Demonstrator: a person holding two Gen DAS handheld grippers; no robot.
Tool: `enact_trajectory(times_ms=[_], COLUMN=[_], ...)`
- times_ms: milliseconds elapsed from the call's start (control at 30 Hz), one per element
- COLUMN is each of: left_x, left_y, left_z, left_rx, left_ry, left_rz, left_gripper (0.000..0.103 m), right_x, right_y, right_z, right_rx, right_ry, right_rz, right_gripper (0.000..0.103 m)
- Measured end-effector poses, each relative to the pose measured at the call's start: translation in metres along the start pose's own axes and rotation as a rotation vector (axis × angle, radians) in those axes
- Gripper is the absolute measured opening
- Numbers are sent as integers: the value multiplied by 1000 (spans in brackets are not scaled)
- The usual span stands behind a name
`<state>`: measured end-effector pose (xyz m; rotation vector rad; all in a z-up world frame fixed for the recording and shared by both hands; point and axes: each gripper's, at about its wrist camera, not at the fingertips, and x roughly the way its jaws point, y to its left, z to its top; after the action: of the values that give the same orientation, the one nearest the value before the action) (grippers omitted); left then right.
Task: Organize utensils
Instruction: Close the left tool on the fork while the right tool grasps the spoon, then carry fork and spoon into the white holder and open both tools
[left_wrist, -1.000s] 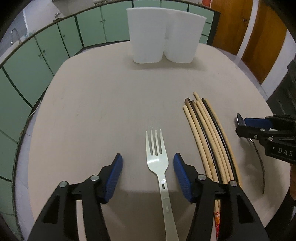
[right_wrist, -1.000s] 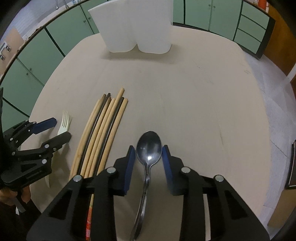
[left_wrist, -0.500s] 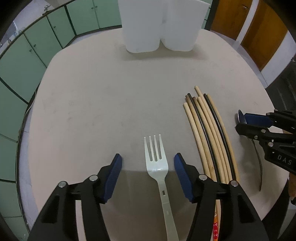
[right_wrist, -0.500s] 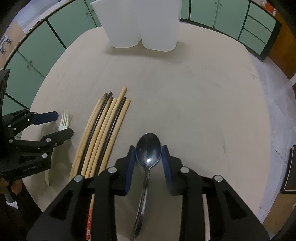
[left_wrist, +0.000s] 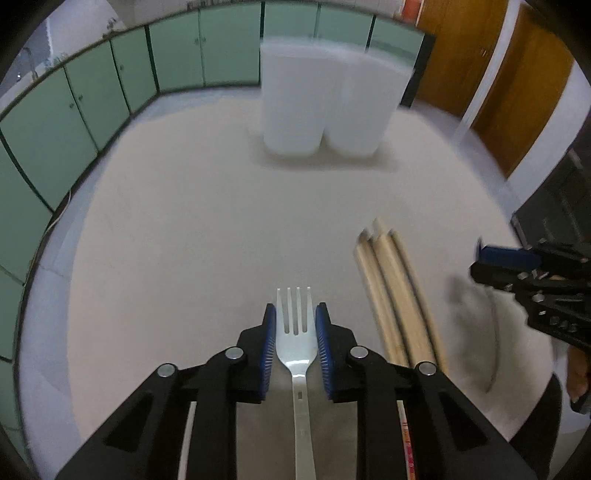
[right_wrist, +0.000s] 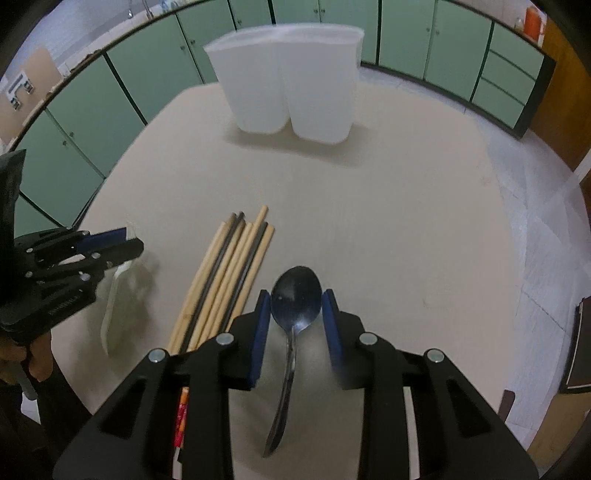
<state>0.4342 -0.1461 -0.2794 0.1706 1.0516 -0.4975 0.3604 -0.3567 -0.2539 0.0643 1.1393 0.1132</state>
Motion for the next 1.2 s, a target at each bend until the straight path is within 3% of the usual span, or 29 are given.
enact_trajectory(times_ms=[200,367,833,1200], left_x=[-47,-67,-71,-99], left_y=[3,7,-11,-16], left_z=[-3,6,27,92], left_rx=[6,-12,6,53], left_ry=[-199,-274,-292,-316], left_rz=[-24,-35,-31,-39], left_gripper=[22,22,22,22], right_x=[-27,-42,-70,-109], right_y=[2,3,10,7], right_z=[-5,-3,23,99], right_rx=[-27,-36,-62,-97], right_ry=[-52,-82,-146,-178], right_rz=[-6,-16,-33,-63], right_gripper=[27,27,27,26])
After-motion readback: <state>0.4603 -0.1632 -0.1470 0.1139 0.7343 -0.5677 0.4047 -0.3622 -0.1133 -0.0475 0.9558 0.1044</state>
